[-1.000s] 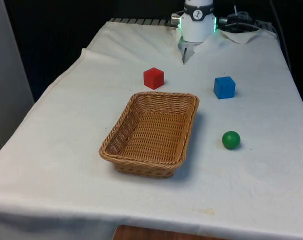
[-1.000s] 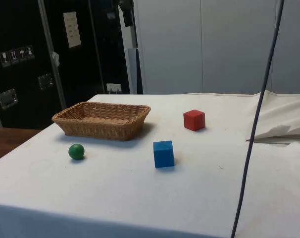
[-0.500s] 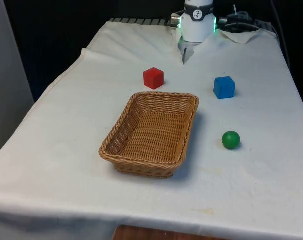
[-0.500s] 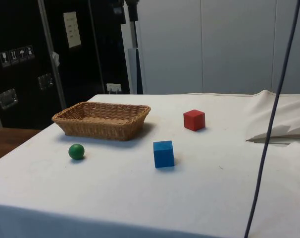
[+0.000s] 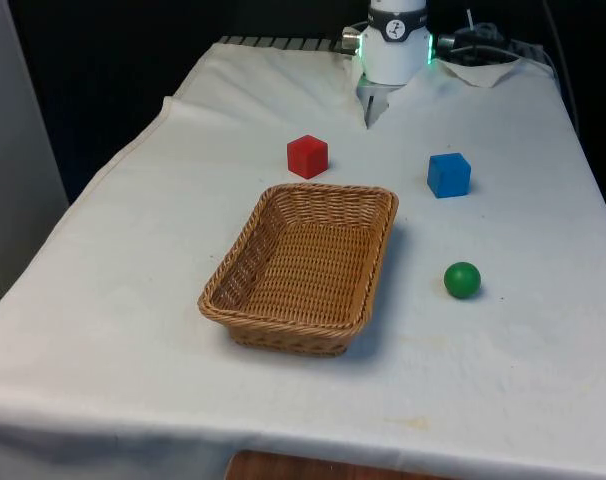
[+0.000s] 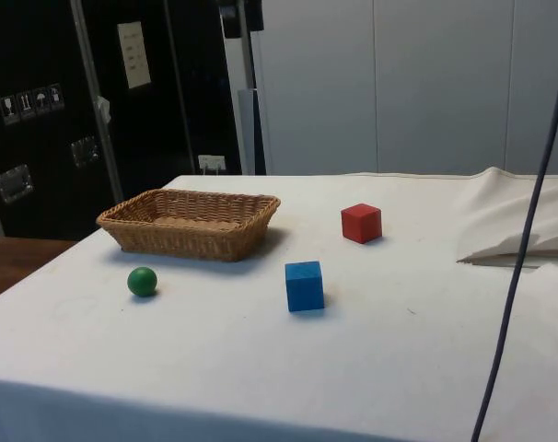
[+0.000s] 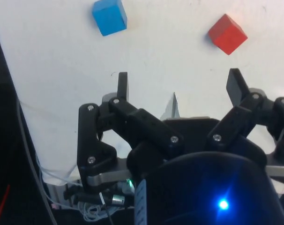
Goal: Place all non-red objects into the basket.
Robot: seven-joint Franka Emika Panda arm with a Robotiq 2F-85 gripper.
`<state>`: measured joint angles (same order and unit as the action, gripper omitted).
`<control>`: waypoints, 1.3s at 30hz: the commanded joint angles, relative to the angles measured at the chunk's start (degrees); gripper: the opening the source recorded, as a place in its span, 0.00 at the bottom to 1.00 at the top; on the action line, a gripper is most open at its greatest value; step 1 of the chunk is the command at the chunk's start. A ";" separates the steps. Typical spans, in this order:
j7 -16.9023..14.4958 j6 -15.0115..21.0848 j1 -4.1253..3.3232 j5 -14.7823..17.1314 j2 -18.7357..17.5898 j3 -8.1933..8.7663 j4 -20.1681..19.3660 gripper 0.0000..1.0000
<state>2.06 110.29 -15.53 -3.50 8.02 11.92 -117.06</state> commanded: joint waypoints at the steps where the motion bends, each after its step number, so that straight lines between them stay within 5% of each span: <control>1: 0.80 0.97 -0.06 -0.74 0.80 -0.29 -0.86 1.00; 18: 0.92 2.92 0.00 -0.46 2.41 -2.69 -4.24 1.00; 39: -1.55 11.63 -0.52 0.34 2.81 -5.56 -12.26 1.00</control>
<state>0.74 120.89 -15.81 -3.55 10.54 6.47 -128.51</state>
